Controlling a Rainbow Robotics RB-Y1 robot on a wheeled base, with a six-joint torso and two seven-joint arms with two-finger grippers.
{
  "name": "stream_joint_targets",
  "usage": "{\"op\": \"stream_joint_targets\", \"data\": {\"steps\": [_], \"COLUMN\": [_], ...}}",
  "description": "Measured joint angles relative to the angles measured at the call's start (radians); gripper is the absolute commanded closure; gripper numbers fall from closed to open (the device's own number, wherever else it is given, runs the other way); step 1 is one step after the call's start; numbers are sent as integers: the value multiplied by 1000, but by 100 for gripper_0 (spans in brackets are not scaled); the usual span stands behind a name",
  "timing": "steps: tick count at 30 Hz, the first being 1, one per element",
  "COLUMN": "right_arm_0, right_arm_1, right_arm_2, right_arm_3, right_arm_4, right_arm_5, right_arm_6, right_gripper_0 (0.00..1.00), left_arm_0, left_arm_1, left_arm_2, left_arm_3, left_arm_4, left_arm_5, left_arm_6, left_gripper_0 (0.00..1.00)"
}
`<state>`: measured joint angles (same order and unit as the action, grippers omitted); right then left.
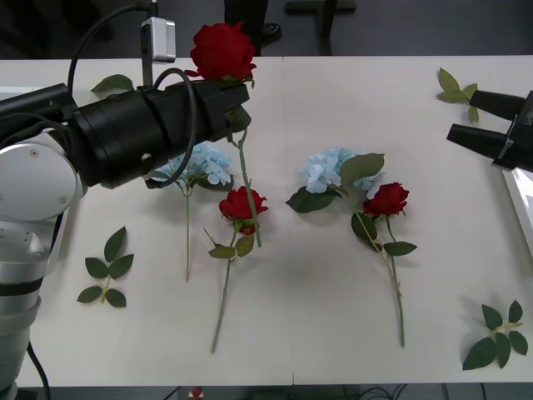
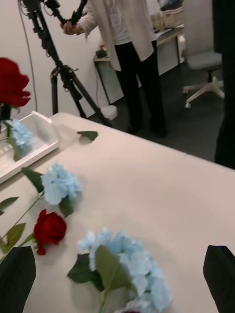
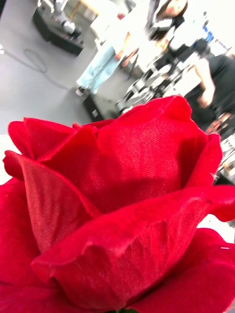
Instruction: Place the red flowers into the right box and the blue flowers into the left box. If a person shows an open palm, hand one flower to the person first, then continue sorting.
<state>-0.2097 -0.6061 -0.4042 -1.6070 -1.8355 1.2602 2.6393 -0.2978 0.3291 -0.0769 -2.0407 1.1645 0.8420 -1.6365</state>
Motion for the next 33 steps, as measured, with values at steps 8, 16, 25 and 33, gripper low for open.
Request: {"op": "stream_joint_targets", "data": {"steps": [8,16,25,33], "right_arm_0": [63,65,29,-20], "right_arm_1": [0,0,0,37], "right_arm_2": [-21,67,150,184], "right_arm_3": [0,0,0,-1], "right_arm_4": [-39,-77,-77,-14], "right_arm_5": [198,255,254,254], "right_arm_6": [-146,-277,-379,-389], "right_gripper_0": [0,0,0,0], "left_arm_0": [-51,-176,-250,-254], "left_arm_1": [-135,-185,-161,-143], "left_arm_2": [-9,-75,-185,-220], "left_arm_3": [41,191,277,277], "left_arm_4": [-32,-33,50,64], "left_arm_5": [-13,-90,-177,-192], "left_arm_6": [31,31,32,61], "left_gripper_0": [100,100,100,100]}}
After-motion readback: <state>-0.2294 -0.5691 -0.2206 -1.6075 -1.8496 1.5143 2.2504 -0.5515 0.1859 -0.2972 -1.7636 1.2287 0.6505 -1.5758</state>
